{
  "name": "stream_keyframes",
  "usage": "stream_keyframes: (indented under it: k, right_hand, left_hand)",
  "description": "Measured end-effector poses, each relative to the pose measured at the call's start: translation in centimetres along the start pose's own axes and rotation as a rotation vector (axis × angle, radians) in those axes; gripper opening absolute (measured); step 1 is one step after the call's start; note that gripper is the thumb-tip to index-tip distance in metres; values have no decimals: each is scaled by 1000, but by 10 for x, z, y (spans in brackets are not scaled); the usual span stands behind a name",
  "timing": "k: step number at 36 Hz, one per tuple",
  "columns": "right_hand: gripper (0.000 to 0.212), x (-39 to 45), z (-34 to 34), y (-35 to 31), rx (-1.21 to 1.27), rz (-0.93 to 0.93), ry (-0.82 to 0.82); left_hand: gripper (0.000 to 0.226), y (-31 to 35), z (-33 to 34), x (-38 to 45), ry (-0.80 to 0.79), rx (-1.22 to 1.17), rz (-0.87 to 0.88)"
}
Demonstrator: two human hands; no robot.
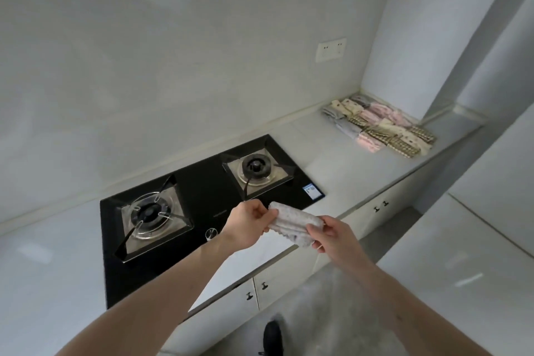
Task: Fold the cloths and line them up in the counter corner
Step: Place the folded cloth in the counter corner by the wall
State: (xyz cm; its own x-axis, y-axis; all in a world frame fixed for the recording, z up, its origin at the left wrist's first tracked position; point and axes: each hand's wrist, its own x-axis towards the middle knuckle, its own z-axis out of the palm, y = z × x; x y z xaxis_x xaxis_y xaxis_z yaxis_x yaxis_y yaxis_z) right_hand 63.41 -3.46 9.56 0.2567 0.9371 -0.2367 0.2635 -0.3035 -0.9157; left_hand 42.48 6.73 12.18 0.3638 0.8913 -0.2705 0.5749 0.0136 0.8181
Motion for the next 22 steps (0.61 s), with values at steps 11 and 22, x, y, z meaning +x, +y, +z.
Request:
stream_keyframes:
  k: [11,22]
  right_hand:
    - [12,62,-101,26,72,190,213]
    - [12,133,-210,63,117,275,320]
  left_hand:
    - [30,77,82,133,-135,127,91]
    - [35,153,185,242,-273,269,126]
